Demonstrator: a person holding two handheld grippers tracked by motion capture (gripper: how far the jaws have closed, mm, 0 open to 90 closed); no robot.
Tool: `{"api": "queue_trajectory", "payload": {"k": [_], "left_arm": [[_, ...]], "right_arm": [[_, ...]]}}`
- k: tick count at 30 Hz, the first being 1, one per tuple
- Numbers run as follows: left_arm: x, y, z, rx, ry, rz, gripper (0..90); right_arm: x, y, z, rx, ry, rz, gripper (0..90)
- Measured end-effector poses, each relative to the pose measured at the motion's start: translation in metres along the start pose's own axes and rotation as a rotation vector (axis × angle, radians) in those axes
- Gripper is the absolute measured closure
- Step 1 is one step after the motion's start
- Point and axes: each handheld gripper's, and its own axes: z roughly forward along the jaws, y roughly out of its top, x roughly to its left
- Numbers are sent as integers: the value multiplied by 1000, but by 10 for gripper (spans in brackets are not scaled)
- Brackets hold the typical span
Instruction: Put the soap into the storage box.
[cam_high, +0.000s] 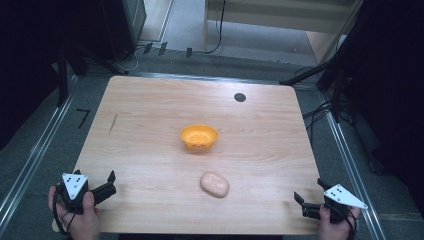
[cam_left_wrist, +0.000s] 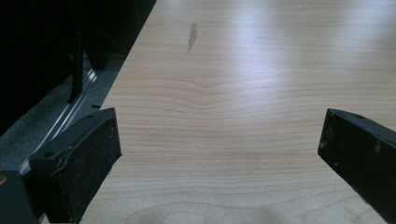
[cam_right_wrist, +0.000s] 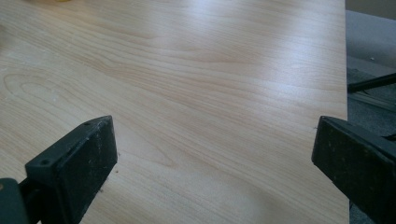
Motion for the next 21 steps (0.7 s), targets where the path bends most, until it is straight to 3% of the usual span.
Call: {"api": "queue_trajectory", "payload": {"k": [1, 5, 9, 14, 21], "left_arm": [[1, 0, 0, -2, -1, -12, 0], [0, -5, -9, -111, -2, -3, 0], [-1, -3, -6, -83, 14, -1, 0], [0, -1, -3, -47, -26, 18, 0], [-2, -1, -2, -31, -30, 29, 0]], "right_arm": [[0, 0, 0, 0, -1, 0, 8], [0, 0, 0, -1, -20, -1, 8], [-1, 2, 4, 33, -9, 6, 8], [7, 11, 8, 116, 25, -63, 7], [16, 26, 17, 170, 97, -117, 8]]}}
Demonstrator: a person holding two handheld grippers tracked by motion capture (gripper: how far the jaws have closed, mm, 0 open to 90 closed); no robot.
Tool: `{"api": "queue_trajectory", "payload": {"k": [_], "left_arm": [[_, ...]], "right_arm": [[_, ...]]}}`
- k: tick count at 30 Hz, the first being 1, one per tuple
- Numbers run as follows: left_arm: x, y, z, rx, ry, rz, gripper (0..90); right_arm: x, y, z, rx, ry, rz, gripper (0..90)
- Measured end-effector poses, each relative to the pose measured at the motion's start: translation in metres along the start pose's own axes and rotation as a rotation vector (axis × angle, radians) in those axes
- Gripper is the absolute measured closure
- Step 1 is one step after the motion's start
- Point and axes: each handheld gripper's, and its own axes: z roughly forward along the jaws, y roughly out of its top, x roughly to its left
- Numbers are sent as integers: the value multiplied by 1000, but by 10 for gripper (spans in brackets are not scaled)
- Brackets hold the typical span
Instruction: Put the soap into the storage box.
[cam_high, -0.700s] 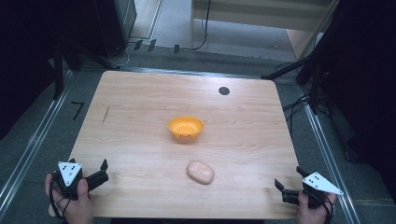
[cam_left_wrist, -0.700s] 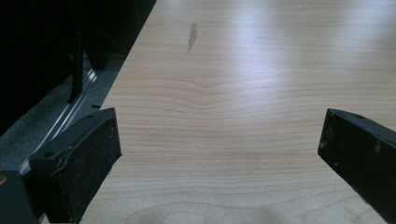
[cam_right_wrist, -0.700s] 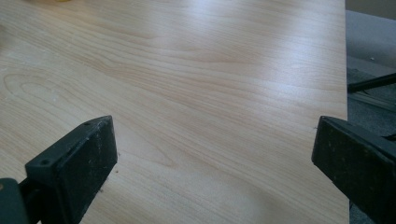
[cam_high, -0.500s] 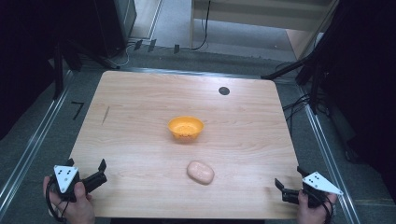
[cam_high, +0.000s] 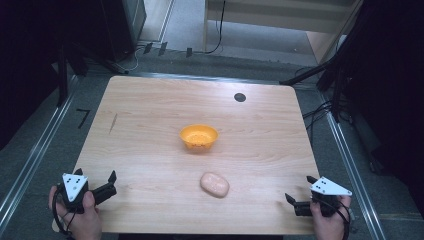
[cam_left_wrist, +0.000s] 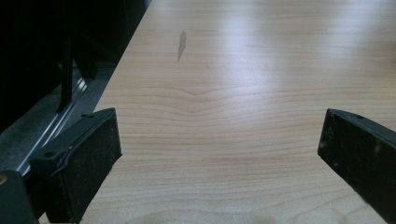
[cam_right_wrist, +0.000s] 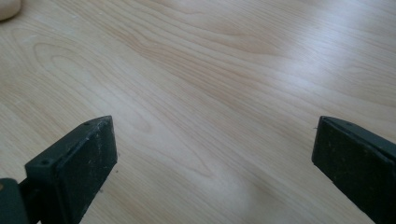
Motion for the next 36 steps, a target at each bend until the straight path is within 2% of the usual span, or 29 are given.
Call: {"api": "queue_trajectory", "payload": {"k": [5, 7, 11, 15, 18, 31, 36], "left_arm": [[-1, 0, 1, 3, -8, 17, 0], [-1, 0, 1, 4, -10, 16, 0], [-1, 0, 1, 6, -13, 17, 0], [-1, 0, 1, 7, -14, 17, 0], [-1, 1, 2, 12, -14, 14, 0], [-2, 1, 2, 14, -18, 23, 0], [-2, 1, 2, 16, -22, 24, 0]], "right_arm": [[6, 15, 6, 49, 29, -57, 14], [8, 20, 8, 60, 44, -75, 48], [12, 31, 10, 75, 55, -112, 48], [15, 38, 12, 82, 70, -119, 48], [19, 45, 15, 102, 99, -130, 48], [35, 63, 34, 157, 144, -164, 48], [41, 69, 40, 188, 152, -154, 49]]}}
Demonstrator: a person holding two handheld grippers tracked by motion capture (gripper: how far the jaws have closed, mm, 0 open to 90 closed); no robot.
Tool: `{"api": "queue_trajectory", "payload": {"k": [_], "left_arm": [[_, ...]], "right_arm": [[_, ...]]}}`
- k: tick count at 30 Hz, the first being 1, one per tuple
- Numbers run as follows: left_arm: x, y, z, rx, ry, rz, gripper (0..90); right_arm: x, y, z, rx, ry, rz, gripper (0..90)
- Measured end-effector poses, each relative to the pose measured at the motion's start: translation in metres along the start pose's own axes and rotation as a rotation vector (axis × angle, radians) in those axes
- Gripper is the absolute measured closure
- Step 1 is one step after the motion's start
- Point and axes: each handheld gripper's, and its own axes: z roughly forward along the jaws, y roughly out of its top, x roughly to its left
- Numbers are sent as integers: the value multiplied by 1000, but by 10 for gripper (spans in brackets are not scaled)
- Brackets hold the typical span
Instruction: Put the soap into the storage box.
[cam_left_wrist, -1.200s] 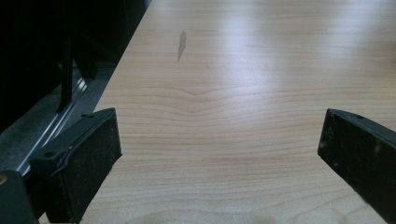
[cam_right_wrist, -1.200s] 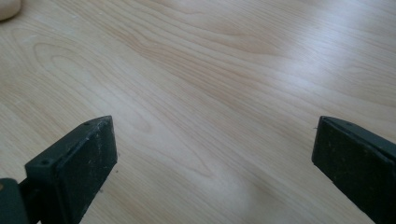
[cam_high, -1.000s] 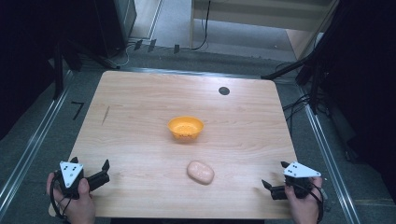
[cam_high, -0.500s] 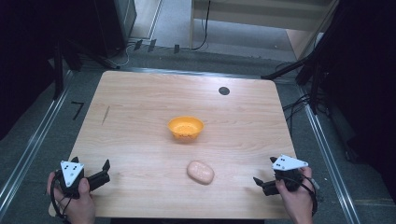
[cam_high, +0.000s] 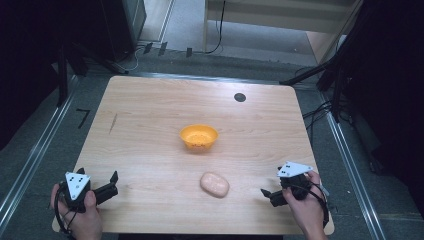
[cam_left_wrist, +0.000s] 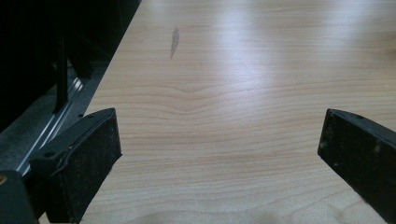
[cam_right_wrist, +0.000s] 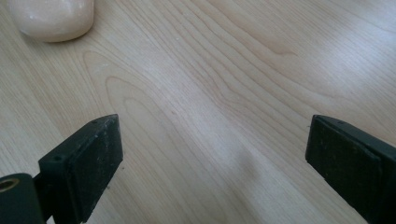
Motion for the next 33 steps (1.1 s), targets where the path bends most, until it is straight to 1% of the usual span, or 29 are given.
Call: {"api": "queue_trajectory", "payload": {"k": [2, 4, 9, 10, 11, 14, 20, 22, 24, 28, 29, 30, 33], "left_arm": [[0, 0, 0, -1, 1, 2, 0], [0, 0, 0, 0, 0, 1, 0], [0, 0, 0, 1, -2, 2, 0], [0, 0, 0, 2, -2, 2, 0], [0, 0, 0, 2, -2, 2, 0], [0, 0, 0, 3, 1, 5, 0], [0, 0, 0, 4, -2, 6, 0], [0, 0, 1, 4, -2, 7, 0], [-1, 0, 1, 4, -1, 8, 0], [-1, 0, 0, 7, 1, 11, 0], [-1, 0, 0, 5, -1, 11, 0], [-1, 0, 1, 6, 1, 11, 0], [-1, 0, 1, 5, -2, 9, 0]], "right_arm": [[2, 3, 3, 10, 5, 2, 49], [4, 5, 7, 17, 11, -6, 50], [10, 10, 15, 26, 30, -10, 54], [10, 11, 17, 28, 32, -18, 54], [12, 12, 18, 32, 36, -13, 54], [14, 15, 22, 31, 40, -25, 55], [20, 20, 27, 36, 49, -19, 57], [22, 23, 30, 38, 58, -31, 59], [24, 25, 32, 40, 61, -27, 59], [28, 29, 35, 39, 71, -39, 60], [29, 30, 35, 46, 73, -33, 60], [30, 31, 37, 43, 77, -42, 60], [33, 33, 40, 50, 83, -47, 61]]}}
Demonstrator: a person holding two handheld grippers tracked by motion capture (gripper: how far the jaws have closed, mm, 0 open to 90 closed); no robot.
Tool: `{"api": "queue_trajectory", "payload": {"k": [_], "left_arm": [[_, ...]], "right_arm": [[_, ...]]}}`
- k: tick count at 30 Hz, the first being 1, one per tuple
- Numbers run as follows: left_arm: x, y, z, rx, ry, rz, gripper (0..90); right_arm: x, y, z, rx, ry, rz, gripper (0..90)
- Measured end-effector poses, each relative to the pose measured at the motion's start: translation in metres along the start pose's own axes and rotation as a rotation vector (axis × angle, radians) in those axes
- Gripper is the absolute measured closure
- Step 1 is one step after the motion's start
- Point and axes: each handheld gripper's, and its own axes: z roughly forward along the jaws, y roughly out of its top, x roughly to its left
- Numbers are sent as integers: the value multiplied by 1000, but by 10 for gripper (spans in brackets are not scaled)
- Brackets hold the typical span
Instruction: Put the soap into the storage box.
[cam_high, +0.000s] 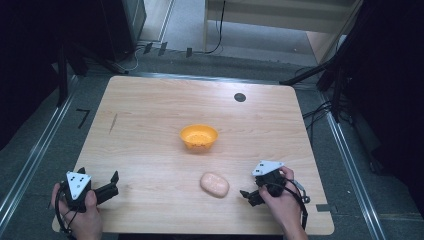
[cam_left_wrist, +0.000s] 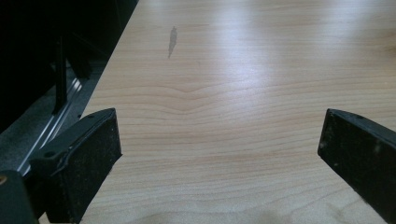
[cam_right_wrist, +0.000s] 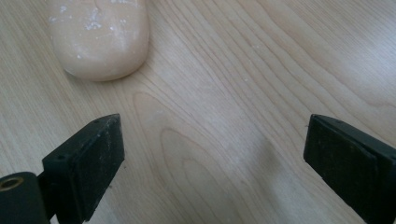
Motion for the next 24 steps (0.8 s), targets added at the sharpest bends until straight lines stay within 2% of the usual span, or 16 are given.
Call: {"api": "queue_trajectory", "payload": {"k": [20, 24], "left_arm": [[1, 0, 0, -2, -4, -7, 0], [0, 0, 0, -1, -3, -5, 0]], "right_arm": [[18, 21, 16, 6, 56, -45, 63], [22, 24, 19, 5, 65, -39, 63]]}}
